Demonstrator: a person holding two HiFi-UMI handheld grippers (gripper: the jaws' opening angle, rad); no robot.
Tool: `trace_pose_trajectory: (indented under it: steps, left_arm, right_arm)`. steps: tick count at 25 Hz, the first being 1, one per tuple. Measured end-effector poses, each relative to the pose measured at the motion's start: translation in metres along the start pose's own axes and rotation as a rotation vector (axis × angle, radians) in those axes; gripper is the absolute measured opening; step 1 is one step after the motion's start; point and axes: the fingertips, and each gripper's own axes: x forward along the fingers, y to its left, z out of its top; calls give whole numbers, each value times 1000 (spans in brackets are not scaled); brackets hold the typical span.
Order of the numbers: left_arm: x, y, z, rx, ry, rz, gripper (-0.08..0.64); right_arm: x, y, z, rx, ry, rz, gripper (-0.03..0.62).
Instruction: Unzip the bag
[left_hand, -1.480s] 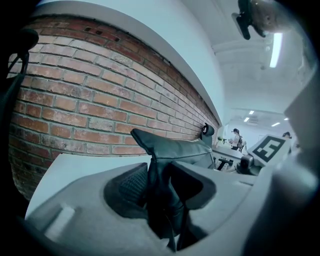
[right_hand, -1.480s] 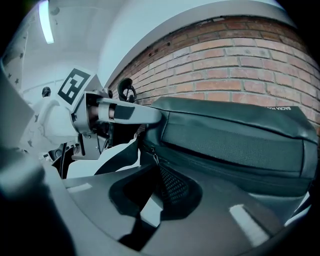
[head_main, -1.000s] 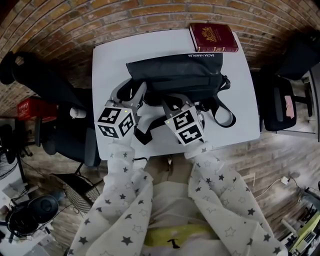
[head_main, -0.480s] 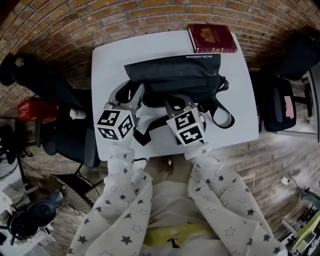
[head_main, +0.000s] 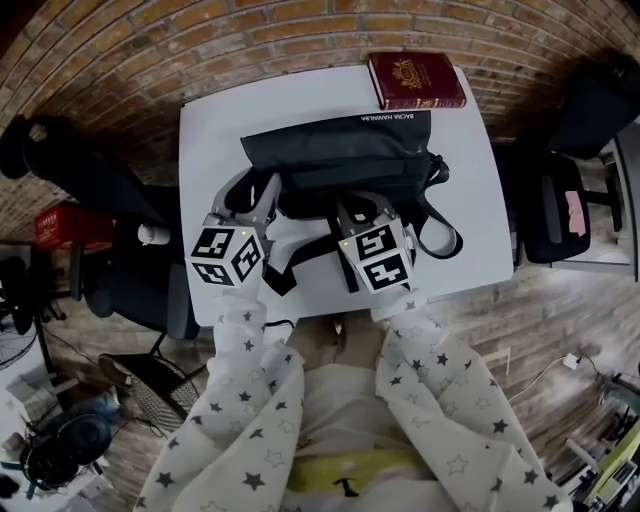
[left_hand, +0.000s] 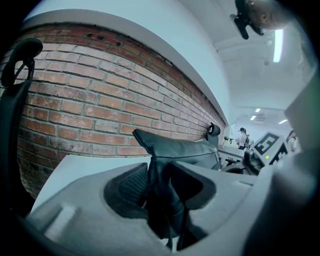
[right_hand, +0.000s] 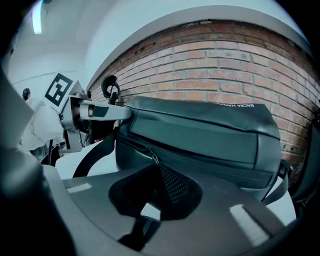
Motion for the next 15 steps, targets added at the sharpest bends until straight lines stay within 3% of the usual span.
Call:
trace_pose_trajectory:
  steps: [15]
  left_arm:
    - [-4,4,1,3,-6,56,144]
  right_arm:
    - [-13,-22,-4,25,4,-52,20]
